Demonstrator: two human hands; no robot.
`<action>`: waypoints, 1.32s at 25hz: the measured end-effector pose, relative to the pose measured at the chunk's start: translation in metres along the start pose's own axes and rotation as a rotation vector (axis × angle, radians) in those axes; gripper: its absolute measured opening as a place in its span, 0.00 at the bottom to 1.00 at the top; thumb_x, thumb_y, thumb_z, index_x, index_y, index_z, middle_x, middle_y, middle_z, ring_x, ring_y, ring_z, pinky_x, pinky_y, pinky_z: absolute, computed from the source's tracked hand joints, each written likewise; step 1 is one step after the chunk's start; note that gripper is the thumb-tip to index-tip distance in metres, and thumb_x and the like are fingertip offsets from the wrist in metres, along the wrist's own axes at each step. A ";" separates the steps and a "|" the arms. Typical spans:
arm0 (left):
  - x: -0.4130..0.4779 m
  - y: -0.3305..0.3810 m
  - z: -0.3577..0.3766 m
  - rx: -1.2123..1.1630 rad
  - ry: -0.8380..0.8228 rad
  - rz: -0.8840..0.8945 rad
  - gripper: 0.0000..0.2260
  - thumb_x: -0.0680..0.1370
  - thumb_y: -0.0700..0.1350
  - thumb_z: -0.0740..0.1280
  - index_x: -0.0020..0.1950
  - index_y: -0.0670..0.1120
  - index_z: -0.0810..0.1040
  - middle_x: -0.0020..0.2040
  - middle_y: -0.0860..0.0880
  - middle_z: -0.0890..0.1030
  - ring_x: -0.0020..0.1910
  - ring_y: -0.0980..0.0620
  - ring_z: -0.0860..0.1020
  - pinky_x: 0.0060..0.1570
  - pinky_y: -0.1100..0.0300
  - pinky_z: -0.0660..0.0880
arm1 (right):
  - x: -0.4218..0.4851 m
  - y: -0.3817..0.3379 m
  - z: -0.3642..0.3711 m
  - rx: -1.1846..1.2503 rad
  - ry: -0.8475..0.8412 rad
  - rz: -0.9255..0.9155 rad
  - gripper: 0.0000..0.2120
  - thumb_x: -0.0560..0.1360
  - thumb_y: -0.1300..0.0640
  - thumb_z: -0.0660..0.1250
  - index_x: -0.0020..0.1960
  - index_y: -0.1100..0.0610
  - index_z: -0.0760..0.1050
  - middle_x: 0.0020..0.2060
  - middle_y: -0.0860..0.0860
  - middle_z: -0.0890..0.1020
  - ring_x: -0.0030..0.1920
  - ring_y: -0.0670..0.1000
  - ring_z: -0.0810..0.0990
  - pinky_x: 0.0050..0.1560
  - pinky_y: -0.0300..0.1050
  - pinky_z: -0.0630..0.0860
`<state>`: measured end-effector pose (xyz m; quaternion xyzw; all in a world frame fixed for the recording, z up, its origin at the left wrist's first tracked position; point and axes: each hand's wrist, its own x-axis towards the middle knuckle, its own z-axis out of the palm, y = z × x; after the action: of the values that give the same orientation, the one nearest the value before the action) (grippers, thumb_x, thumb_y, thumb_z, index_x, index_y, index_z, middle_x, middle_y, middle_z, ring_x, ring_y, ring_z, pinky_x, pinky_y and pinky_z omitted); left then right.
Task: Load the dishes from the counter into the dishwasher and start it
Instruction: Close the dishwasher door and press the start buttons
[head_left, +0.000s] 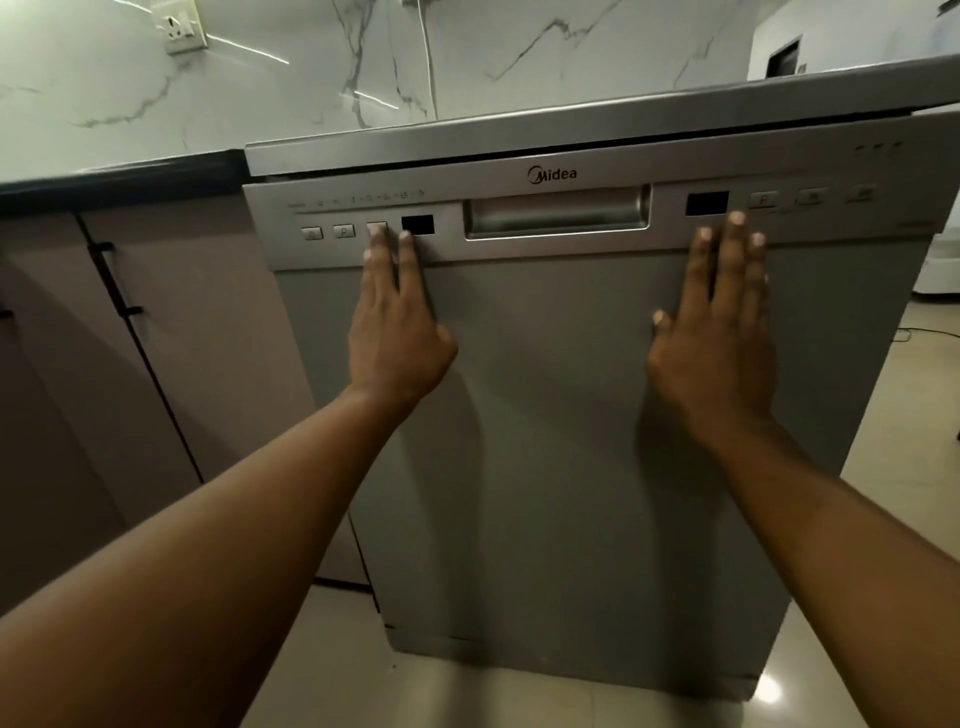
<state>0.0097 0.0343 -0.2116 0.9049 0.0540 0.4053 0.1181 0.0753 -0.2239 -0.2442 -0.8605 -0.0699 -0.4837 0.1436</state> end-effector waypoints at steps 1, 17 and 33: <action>-0.006 -0.006 0.007 0.000 -0.044 -0.008 0.41 0.75 0.41 0.64 0.81 0.45 0.42 0.80 0.44 0.39 0.80 0.44 0.43 0.75 0.45 0.59 | -0.001 0.000 0.001 -0.003 -0.019 0.004 0.36 0.78 0.55 0.63 0.79 0.61 0.46 0.78 0.61 0.47 0.77 0.64 0.47 0.75 0.58 0.52; 0.000 -0.022 0.028 -0.076 -0.171 0.048 0.46 0.74 0.45 0.66 0.80 0.45 0.36 0.78 0.43 0.31 0.78 0.40 0.35 0.76 0.40 0.51 | 0.020 -0.018 -0.014 -0.165 -0.165 0.021 0.40 0.76 0.55 0.69 0.77 0.68 0.48 0.76 0.66 0.50 0.76 0.68 0.52 0.66 0.59 0.70; 0.011 -0.051 -0.011 0.139 -0.498 0.146 0.48 0.76 0.50 0.69 0.79 0.47 0.33 0.77 0.45 0.29 0.79 0.46 0.40 0.74 0.46 0.58 | 0.008 -0.064 -0.006 -0.054 -0.257 0.198 0.48 0.72 0.58 0.74 0.77 0.69 0.45 0.77 0.65 0.42 0.76 0.65 0.52 0.71 0.58 0.65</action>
<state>0.0088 0.0876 -0.2103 0.9842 -0.0144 0.1728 0.0357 0.0578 -0.1651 -0.2229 -0.9216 0.0105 -0.3548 0.1572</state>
